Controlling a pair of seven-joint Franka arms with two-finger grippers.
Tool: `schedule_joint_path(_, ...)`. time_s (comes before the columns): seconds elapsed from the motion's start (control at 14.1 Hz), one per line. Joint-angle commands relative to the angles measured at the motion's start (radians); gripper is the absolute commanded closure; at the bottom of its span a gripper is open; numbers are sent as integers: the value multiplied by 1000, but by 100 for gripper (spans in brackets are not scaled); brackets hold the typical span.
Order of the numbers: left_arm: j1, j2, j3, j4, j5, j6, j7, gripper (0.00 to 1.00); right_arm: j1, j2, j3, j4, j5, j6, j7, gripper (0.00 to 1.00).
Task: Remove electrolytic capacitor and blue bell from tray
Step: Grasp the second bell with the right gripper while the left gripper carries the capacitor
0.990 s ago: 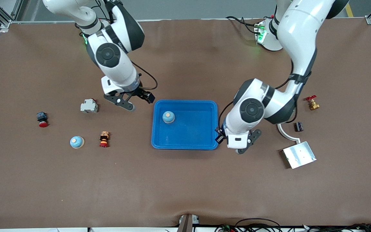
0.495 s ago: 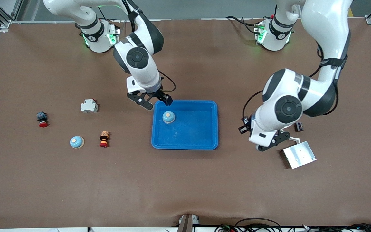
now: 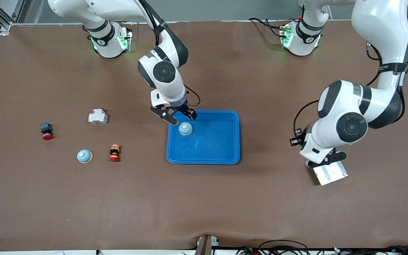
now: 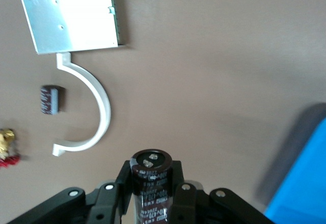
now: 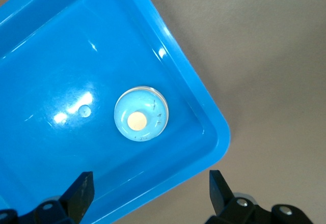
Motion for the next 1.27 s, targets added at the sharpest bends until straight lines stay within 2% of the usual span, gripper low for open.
schedule_joint_path(0.0,29,-5,-6,-35,31,8,86,96,22,43,-15,20,-19,36,31,0)
schedule_joint_path(0.21,37,52,-7,-39,86,48,163,96,23,83,-21,20,-31,86,38,0)
schedule_joint_path(0.49,38,86,-7,-101,96,185,163,94,23,119,-25,20,-62,130,60,0)
schedule_joint_path(1.2,48,162,-7,-105,93,216,163,93,25,181,-64,22,-77,231,72,0)
